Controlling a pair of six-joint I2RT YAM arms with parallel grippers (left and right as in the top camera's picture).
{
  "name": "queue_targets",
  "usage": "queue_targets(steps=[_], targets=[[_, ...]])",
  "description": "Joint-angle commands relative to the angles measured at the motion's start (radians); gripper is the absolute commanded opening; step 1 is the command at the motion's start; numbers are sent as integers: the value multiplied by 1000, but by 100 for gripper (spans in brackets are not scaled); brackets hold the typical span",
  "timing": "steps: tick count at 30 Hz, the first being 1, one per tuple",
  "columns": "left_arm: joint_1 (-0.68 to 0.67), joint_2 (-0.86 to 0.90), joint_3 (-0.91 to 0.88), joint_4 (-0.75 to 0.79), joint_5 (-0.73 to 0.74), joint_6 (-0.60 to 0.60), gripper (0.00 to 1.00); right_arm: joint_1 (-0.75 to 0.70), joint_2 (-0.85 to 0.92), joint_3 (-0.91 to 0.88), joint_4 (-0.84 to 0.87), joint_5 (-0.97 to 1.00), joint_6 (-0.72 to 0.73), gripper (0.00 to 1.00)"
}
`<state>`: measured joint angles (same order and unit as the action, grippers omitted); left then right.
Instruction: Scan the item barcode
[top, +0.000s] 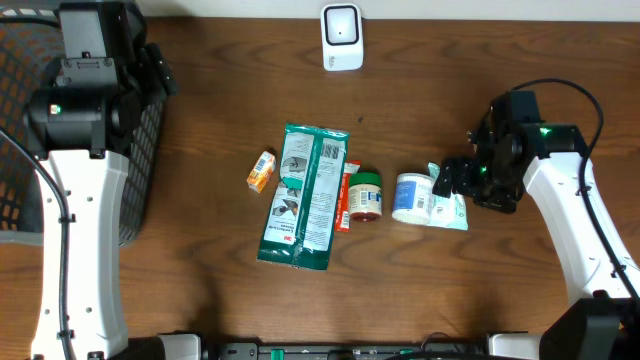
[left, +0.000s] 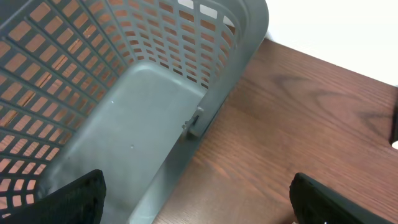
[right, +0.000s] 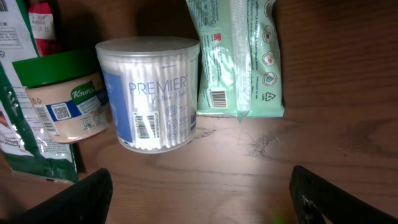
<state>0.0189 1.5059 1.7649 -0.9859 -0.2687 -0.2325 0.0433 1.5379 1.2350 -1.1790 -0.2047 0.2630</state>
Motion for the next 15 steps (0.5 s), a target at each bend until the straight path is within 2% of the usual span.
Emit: queue_targets(steps=[1, 7, 15], targets=[[4, 2, 6, 1, -16, -2, 90, 3, -2, -6, -3, -10, 2, 88], [4, 2, 6, 1, -16, -2, 90, 31, -2, -14, 14, -5, 2, 88], [4, 2, 6, 1, -16, -2, 90, 84, -2, -69, 146, -6, 3, 89]])
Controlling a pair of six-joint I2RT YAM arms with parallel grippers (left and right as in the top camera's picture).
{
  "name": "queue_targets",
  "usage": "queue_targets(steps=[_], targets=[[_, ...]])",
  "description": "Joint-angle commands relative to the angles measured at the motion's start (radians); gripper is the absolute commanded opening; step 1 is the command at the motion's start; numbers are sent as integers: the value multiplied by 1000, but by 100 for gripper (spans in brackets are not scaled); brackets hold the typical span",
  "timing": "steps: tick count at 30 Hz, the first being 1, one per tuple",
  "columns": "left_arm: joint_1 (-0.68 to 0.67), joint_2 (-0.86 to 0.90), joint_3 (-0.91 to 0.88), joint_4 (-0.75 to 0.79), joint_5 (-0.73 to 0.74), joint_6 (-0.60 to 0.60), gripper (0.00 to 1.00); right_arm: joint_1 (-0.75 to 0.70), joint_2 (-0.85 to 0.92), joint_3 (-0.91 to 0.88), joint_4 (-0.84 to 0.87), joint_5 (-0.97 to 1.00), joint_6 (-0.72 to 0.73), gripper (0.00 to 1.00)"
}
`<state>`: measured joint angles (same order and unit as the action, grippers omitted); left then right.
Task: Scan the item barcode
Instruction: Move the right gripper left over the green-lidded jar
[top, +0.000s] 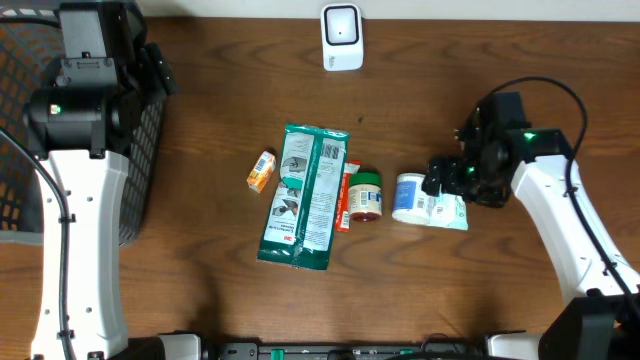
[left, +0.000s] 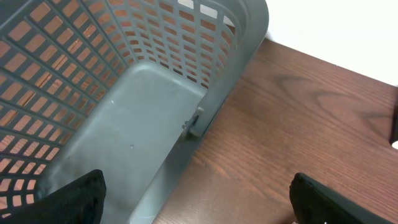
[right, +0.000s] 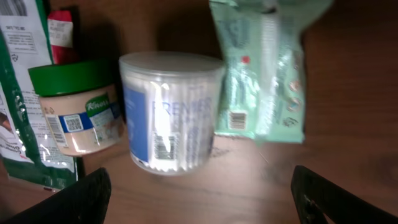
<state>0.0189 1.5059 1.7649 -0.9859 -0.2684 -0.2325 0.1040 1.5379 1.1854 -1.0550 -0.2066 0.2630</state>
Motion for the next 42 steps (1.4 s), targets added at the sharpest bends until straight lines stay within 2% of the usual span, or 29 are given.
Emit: queue_targets(steps=[1, 12, 21, 24, 28, 31, 36, 42], targets=[[4, 2, 6, 1, -17, -2, 90, 29, -2, -23, 35, -4, 2, 89], [4, 2, 6, 1, -17, -2, 90, 28, -2, -29, 161, -13, -34, 90], [4, 2, 6, 1, -17, -2, 90, -6, -2, 198, -44, -39, -33, 89], [4, 2, 6, 1, -17, -2, 90, 13, -2, 236, -60, -105, -32, 87], [4, 2, 6, 1, -17, -2, 90, 80, 2, 230, -23, -161, -32, 85], [4, 2, 6, 1, -17, -2, 90, 162, 7, 220, 17, -93, -16, 85], [4, 2, 6, 1, -17, -2, 90, 298, 28, 202, 72, 82, 105, 85], [4, 2, 6, 1, -17, -2, 90, 426, 104, 201, 104, 117, 126, 84]])
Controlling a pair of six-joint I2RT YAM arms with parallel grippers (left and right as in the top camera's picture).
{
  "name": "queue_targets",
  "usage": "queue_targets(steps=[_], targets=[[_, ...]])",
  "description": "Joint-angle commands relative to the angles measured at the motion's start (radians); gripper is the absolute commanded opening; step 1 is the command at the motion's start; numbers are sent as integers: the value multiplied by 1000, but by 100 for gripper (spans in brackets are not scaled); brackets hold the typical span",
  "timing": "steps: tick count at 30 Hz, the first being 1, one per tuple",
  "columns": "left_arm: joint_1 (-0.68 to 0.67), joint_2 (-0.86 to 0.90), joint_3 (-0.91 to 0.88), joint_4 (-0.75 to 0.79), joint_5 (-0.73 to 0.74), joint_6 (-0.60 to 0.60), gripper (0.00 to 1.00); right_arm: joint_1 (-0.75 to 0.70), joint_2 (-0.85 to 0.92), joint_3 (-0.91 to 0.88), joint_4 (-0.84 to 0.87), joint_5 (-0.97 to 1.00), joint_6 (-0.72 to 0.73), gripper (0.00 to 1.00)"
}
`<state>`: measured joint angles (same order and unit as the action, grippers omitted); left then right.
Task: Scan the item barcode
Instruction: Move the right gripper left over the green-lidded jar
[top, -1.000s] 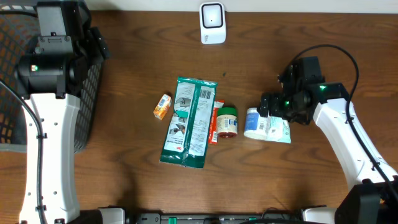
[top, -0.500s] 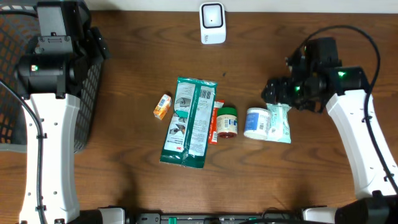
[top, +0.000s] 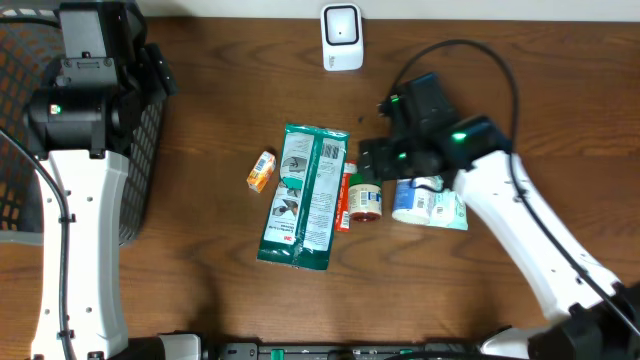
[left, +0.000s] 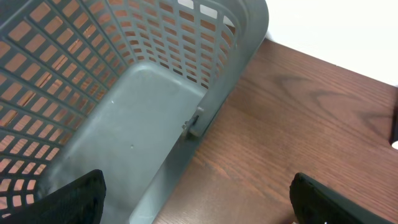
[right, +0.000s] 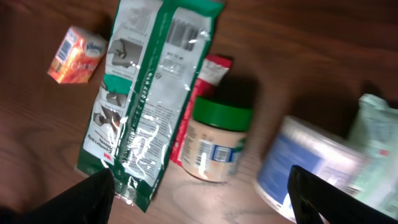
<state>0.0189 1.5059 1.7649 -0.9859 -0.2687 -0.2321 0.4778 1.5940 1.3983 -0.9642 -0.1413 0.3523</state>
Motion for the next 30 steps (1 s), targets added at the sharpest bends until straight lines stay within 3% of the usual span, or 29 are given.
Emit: queue_targets(steps=[1, 14, 18, 26, 30], targets=[[4, 2, 6, 1, -16, -2, 90, 73, 69, -12, 31, 52, 37, 84], [4, 2, 6, 1, -16, -2, 90, 269, 208, -10, 335, 5, 42, 88], [4, 2, 6, 0, -17, -2, 90, 258, 208, 76, 255, 2, 103, 83], [4, 2, 6, 1, -16, -2, 90, 224, 208, 216, 145, 10, 103, 84], [4, 2, 6, 1, -16, -2, 90, 211, 204, 216, 34, 149, 103, 86]])
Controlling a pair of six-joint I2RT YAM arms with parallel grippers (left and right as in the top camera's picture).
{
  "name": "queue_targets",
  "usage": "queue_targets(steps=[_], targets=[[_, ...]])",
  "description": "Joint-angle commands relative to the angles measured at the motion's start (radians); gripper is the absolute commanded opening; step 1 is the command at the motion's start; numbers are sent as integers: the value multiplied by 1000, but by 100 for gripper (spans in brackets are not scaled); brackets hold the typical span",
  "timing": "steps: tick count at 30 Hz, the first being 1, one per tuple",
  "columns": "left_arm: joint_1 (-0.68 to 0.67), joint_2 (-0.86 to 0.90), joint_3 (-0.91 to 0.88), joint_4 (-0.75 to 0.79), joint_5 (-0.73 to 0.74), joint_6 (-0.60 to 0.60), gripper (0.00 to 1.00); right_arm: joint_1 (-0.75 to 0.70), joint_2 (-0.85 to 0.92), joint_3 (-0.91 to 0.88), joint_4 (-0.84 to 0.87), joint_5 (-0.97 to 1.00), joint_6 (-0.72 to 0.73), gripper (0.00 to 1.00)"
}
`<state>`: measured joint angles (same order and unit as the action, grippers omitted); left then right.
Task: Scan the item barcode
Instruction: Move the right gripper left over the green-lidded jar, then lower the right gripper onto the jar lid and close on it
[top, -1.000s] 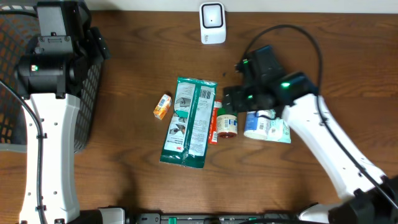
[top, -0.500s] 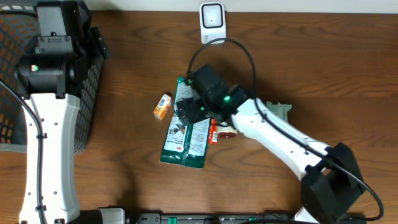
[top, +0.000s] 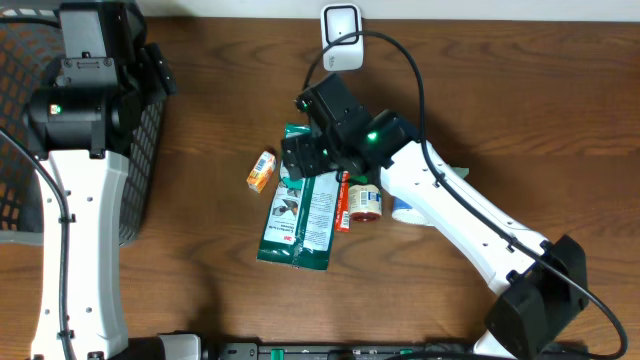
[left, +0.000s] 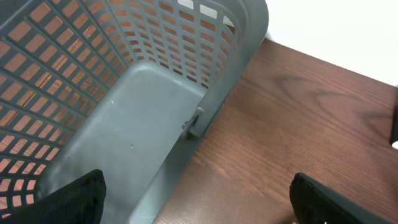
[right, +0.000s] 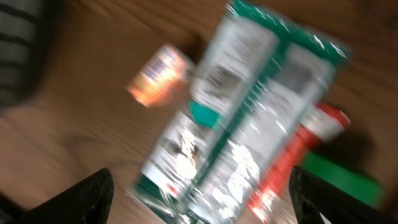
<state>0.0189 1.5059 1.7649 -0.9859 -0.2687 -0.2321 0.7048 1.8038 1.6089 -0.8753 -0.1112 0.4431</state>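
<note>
Several items lie mid-table: a long green-and-white packet (top: 303, 210), a small orange box (top: 262, 170), a red sachet (top: 344, 202) and a green-lidded jar (top: 367, 198). A white tub (top: 403, 213) is half hidden under my right arm. The white scanner (top: 341, 36) stands at the far edge. My right gripper (top: 297, 158) hovers open over the packet's upper end; its blurred wrist view shows the packet (right: 249, 137) and the orange box (right: 155, 74). My left gripper (left: 198, 208) is open and holds nothing, over the basket's rim.
A grey mesh basket (top: 18, 120) stands at the table's left edge, its wall (left: 155, 56) filling the left wrist view. My right arm stretches diagonally from the lower right across the jar and tub. Bare wood (top: 180, 290) lies in front of the items.
My right gripper has moved left from above the green-lidded jar to above the top of the green packet, close to the orange box. It is still open. The left arm has not moved.
My right gripper hung open at the right, over the white tub and a pale green wipes pack. It then stood slightly further left, later over the jar, and now over the packet. No item has shifted, and the left gripper stayed over the basket.
</note>
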Motion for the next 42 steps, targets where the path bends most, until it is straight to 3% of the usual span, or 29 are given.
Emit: queue_targets(steps=[1, 12, 16, 23, 35, 42], targets=[[4, 2, 6, 1, -16, -2, 90, -25, -7, 5, -84, 153, 12, 86], [4, 2, 6, 1, -17, -2, 90, -185, -18, -18, -237, 153, -14, 99], [4, 2, 6, 1, -16, -2, 90, -203, -18, -95, -145, 43, -13, 98], [4, 2, 6, 1, -17, -2, 90, -175, -18, -231, 11, 32, -8, 97], [4, 2, 6, 1, -16, -2, 90, -102, -12, -407, 214, 128, 58, 93], [4, 2, 6, 1, -16, -2, 90, -53, -12, -420, 230, 251, 80, 92]])
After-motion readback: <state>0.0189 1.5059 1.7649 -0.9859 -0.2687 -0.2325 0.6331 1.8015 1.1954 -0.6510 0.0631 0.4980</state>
